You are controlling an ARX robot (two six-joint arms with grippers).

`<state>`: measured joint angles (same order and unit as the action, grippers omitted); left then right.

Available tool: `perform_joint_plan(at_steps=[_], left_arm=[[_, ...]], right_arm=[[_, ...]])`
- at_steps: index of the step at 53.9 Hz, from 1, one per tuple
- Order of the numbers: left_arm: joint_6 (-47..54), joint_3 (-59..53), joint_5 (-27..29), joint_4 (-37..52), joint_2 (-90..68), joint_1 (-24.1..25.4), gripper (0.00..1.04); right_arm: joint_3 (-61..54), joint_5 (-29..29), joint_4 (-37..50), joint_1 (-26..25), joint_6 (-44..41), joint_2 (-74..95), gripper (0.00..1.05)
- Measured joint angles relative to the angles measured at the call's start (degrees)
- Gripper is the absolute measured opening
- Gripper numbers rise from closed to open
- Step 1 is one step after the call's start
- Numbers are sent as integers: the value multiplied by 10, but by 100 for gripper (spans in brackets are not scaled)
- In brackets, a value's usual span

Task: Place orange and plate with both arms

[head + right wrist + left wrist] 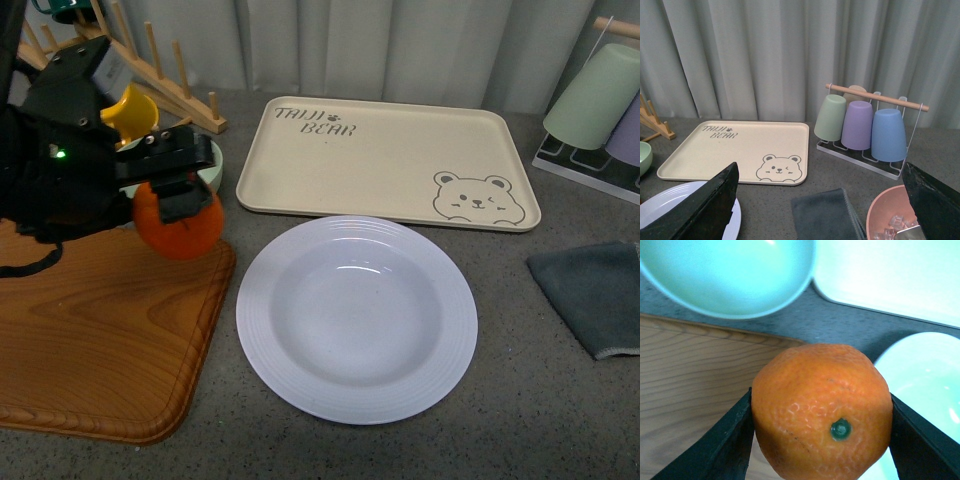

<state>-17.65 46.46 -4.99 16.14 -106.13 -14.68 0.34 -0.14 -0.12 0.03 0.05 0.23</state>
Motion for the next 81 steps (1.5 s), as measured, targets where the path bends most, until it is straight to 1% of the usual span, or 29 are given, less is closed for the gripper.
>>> perform_joint_plan(at_steps=[15,31,38,61,62,63,66,68,72,74,77,81], left_arm=[[-52,35,20,1,-34,-111,66],[-81,92,31,-17,-110,-177,66],[-86,99,31,-25,-125,-185,66],[-106,101,22,-19,-151,-184,66],[-109,101,23,-18,-150,-184,68],[-109,101,23,-19,-150,-184,72],[-109,98,26,-19,-146,-184,80],[-109,92,33,-19,-137,-183,87],[-101,82,71,-20,-109,-179,99],[-101,79,85,-20,-98,-178,100],[-101,69,111,-19,-67,-172,98],[-103,55,139,-19,-27,-163,98]], right_arm=[[0,0,0,0,0,0,96],[0,0,0,0,0,0,96],[0,0,0,0,0,0,96],[0,0,0,0,0,0,96],[0,0,0,0,0,0,96],[0,0,0,0,0,0,96],[0,0,0,0,0,0,96],[0,0,0,0,0,0,96],[0,0,0,0,0,0,96],[0,0,0,0,0,0,96],[0,0,0,0,0,0,96],[0,0,0,0,0,0,96]])
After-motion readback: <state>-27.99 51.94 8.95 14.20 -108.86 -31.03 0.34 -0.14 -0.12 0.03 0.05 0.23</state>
